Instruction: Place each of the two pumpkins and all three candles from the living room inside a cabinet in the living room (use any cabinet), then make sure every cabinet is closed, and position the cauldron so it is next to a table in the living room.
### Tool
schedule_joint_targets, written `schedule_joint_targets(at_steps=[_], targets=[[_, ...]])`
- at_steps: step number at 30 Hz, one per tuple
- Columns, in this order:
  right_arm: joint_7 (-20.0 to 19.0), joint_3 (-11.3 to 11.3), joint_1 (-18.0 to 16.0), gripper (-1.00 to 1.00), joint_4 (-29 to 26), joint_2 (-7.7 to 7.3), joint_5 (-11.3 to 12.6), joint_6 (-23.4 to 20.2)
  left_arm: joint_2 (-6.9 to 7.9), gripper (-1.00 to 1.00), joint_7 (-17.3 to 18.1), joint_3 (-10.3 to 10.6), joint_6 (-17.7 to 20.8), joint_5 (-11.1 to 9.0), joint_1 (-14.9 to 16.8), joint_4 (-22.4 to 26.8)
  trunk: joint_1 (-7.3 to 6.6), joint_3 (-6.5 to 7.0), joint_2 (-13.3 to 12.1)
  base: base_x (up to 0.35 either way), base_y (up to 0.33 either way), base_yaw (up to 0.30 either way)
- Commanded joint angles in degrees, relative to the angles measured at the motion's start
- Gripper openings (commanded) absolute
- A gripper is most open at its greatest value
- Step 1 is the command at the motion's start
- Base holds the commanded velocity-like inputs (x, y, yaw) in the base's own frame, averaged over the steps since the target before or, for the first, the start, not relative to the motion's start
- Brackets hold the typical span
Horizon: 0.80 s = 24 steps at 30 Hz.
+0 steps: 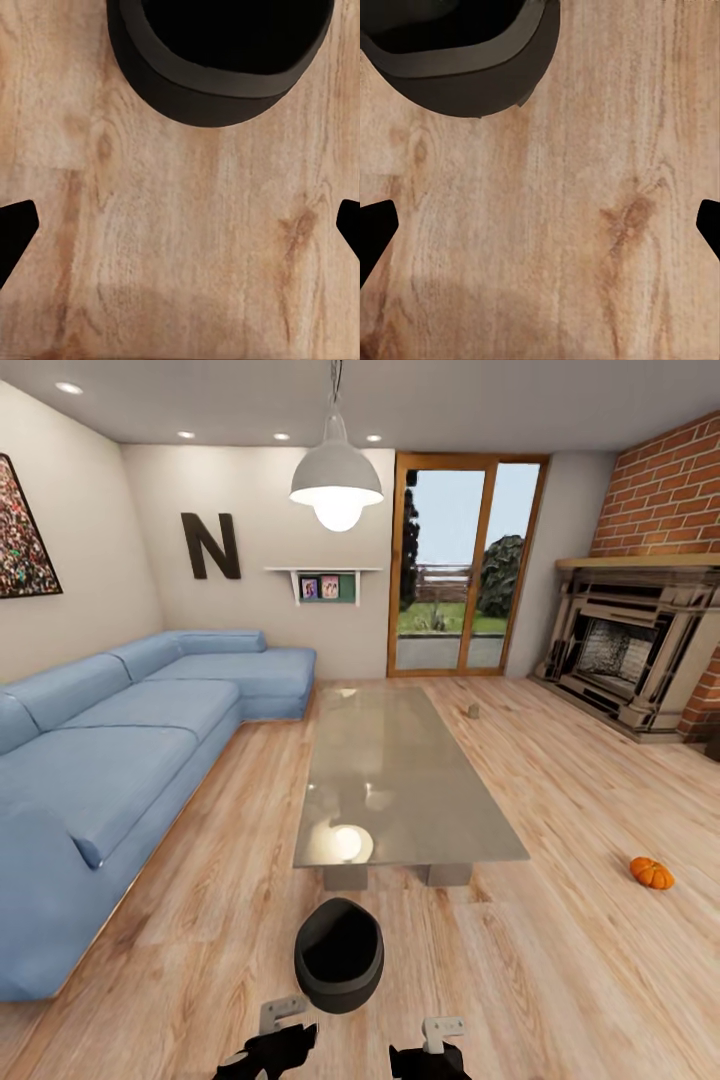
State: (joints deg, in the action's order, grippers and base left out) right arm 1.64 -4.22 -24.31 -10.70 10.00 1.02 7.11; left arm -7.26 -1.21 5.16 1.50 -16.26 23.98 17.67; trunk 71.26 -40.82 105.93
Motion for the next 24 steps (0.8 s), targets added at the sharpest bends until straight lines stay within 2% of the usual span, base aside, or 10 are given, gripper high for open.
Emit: schedule_joint_targets(at_steps=[1,3,6,21,24], targets=[[0.2,-0.3,0.0,1.00,0.1,0.00,0.1,0.2,0.05,1.00,-2.2,0.5,0.1,-0.7,0.0,0.0,-0.23,0.13,-0.4,0.000,0.000,0.000],[0.3,-0.3,0.0,1.00,0.1,0.00,0.1,0.2,0.02,1.00,-4.4,0.5,0.1,-0.7,0.0,-0.1,-0.67,0.49,-1.2,0.000,0.000,0.000],[0.4,-0.3,0.0,1.00,0.1,0.00,0.1,0.2,0.02,1.00,-5.7,0.5,0.1,-0.7,0.0,-0.1,-1.33,1.03,-2.4,0.000,0.000,0.000],[0.6,-0.3,0.0,1.00,0.0,0.00,0.1,0.3,0.04,1.00,-6.1,0.5,-0.1,-0.5,0.0,0.1,-4.63,3.72,-8.4,0.000,0.000,0.000],[0.5,-0.3,0.0,1.00,0.0,0.00,0.1,1.2,0.03,1.00,-6.1,0.7,-0.1,-0.5,0.0,0.1,-4.63,3.72,-8.4,0.000,0.000,0.000]])
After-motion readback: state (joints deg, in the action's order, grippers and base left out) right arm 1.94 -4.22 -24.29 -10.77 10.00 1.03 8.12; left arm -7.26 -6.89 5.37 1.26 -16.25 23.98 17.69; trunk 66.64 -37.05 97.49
